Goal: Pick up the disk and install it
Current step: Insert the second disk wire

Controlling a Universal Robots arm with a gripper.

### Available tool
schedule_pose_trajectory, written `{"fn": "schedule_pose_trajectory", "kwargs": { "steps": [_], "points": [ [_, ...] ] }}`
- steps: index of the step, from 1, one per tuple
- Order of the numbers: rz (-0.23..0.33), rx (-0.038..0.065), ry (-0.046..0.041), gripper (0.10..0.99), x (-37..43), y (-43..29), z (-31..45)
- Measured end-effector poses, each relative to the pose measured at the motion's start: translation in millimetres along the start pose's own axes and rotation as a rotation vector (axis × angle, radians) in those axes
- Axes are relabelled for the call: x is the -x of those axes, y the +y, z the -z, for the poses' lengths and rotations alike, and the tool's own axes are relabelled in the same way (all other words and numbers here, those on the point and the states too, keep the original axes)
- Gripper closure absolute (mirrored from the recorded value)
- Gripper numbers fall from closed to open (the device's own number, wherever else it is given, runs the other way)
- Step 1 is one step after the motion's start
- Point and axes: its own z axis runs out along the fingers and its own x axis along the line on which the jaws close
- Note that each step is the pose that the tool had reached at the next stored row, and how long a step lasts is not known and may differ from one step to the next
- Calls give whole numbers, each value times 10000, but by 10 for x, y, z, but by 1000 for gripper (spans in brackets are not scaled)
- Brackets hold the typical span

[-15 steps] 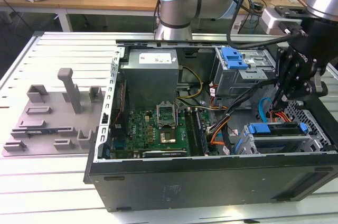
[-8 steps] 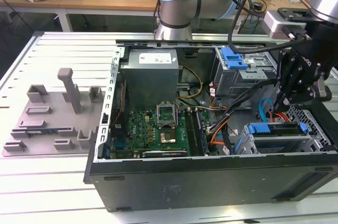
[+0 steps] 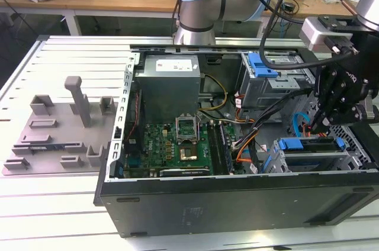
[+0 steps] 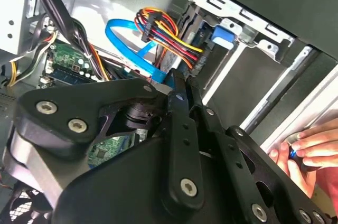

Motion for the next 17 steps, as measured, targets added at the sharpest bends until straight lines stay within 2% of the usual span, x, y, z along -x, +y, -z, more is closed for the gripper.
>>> {"fn": "schedule_pose_trajectory", "kwargs": {
  "steps": [17],
  "points": [
    [40,-2,-4,925,-29,-2,-10]
  ]
}}
